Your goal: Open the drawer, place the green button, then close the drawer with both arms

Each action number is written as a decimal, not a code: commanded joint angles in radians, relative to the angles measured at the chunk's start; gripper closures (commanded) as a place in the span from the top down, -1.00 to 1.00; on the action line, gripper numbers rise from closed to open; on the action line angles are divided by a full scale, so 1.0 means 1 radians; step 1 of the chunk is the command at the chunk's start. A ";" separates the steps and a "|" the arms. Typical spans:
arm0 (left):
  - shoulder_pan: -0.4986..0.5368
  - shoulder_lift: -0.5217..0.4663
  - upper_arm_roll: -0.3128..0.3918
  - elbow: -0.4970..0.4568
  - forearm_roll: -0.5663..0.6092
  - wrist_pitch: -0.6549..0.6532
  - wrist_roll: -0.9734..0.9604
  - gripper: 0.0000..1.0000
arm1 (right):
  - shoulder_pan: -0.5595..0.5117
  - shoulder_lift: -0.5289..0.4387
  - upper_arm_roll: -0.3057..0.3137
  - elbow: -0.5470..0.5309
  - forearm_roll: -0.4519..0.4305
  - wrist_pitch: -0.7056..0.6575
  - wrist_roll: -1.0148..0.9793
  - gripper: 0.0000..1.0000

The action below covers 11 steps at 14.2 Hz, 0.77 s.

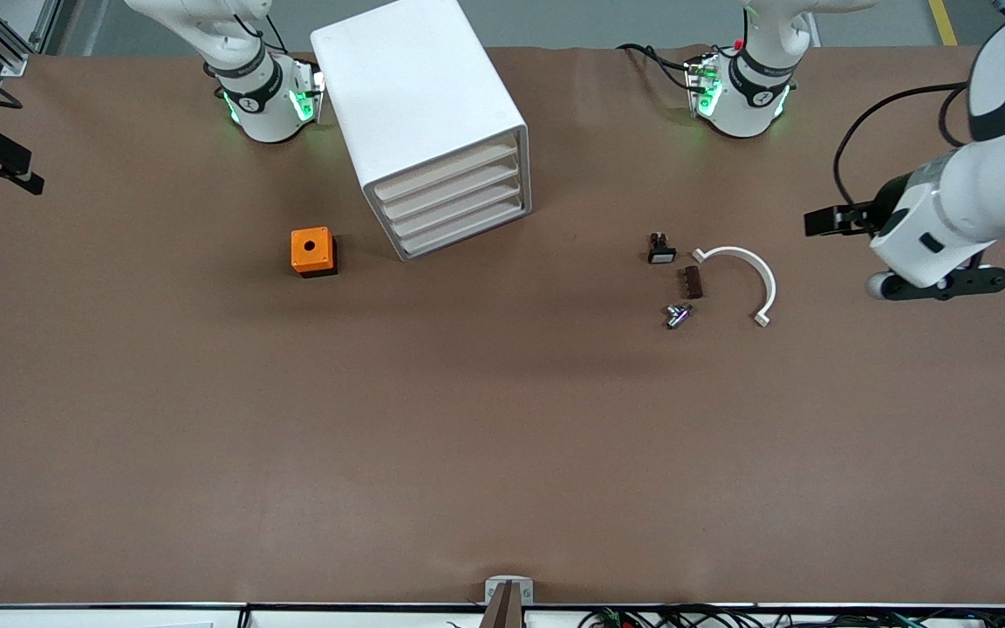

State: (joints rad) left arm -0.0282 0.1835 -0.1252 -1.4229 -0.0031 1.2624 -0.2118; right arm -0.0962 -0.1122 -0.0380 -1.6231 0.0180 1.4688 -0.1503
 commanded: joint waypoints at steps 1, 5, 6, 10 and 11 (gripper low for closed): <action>-0.068 -0.093 0.108 -0.126 0.025 0.087 0.063 1.00 | -0.013 -0.027 0.013 -0.029 0.016 0.002 0.093 1.00; -0.104 -0.160 0.183 -0.261 0.025 0.239 0.100 1.00 | -0.011 -0.023 0.015 -0.011 0.014 -0.011 0.087 1.00; -0.105 -0.162 0.185 -0.284 0.025 0.279 0.100 1.00 | -0.013 -0.021 0.015 -0.009 0.016 -0.016 0.087 1.00; -0.082 -0.206 0.191 -0.382 0.026 0.442 0.104 1.00 | -0.014 -0.021 0.013 0.008 0.017 -0.015 0.101 1.00; -0.064 -0.208 0.185 -0.380 0.026 0.453 0.118 1.00 | -0.014 -0.021 0.012 0.008 0.019 -0.016 0.101 1.00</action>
State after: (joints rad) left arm -0.1086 0.0349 0.0563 -1.7460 0.0002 1.6672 -0.1221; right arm -0.0987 -0.1190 -0.0321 -1.6169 0.0192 1.4625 -0.0657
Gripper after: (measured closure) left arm 0.000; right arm 0.000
